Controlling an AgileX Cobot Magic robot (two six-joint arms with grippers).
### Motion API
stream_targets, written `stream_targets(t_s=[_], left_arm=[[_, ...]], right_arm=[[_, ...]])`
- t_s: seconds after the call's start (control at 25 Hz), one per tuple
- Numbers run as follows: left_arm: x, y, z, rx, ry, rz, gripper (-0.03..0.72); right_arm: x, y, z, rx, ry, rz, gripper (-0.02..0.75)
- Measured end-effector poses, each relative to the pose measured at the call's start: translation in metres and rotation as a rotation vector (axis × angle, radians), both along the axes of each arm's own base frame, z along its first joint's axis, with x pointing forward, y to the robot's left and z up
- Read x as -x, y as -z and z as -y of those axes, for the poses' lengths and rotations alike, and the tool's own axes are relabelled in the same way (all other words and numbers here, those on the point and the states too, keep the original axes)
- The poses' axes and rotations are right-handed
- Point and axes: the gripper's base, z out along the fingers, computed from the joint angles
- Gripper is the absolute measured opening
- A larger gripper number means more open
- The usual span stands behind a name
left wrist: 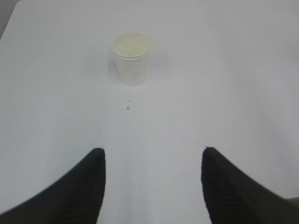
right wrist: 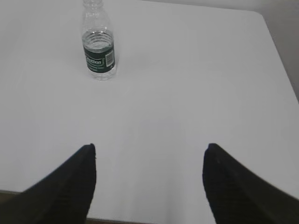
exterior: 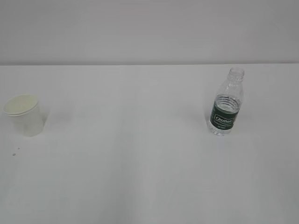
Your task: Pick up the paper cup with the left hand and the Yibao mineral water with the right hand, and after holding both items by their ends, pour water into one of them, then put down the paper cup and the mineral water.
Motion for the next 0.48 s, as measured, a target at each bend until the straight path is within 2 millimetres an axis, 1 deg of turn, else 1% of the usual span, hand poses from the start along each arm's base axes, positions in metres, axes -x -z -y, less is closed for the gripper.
stream_targets(t_s=[0.2, 0.48], left_arm=[[-0.008, -0.006, 0.001, 0.001, -0.002, 0.051, 0.456], [-0.031, -0.012, 0.003, -0.003, -0.001, 0.069, 0.456]], right_arm=[[-0.010, -0.006, -0.004, -0.040, -0.032, 0.038, 0.540], [-0.023, -0.015, -0.006, -0.036, -0.062, 0.116, 0.540]])
